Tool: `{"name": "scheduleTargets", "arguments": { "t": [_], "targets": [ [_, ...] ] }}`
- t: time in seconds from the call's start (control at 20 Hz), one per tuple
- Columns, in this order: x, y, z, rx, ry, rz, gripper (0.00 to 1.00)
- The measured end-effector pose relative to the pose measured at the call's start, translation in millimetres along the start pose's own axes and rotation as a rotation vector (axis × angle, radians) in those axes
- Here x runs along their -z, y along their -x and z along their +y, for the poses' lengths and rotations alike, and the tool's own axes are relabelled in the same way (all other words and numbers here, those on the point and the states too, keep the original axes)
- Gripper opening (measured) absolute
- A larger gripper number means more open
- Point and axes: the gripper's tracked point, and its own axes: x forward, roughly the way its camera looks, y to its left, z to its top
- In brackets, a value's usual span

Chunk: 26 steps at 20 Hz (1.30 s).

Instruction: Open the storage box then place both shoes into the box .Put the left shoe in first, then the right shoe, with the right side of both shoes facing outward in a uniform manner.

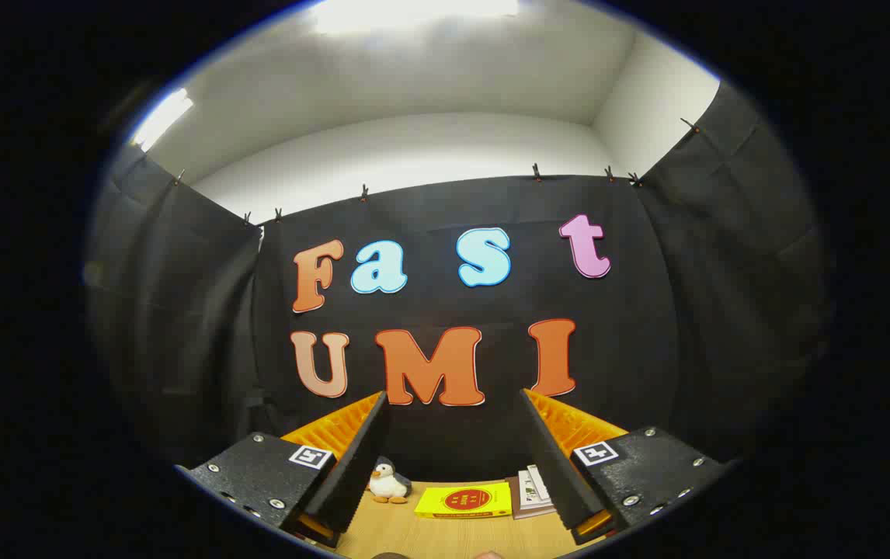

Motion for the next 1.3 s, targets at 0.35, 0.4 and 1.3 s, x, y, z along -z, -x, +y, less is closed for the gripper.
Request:
{"name": "scheduleTargets", "arguments": {
  "t": [0.35,0.4,1.3],
  "targets": [
    [9.6,-5.7,12.1,-0.024,-0.046,-0.018,0.97],
    [17.2,-5.9,8.5,-0.012,-0.045,-0.004,0.97],
    [104.7,-4.7,51.0,-0.119,-0.042,0.238,0.97]
  ]
}}
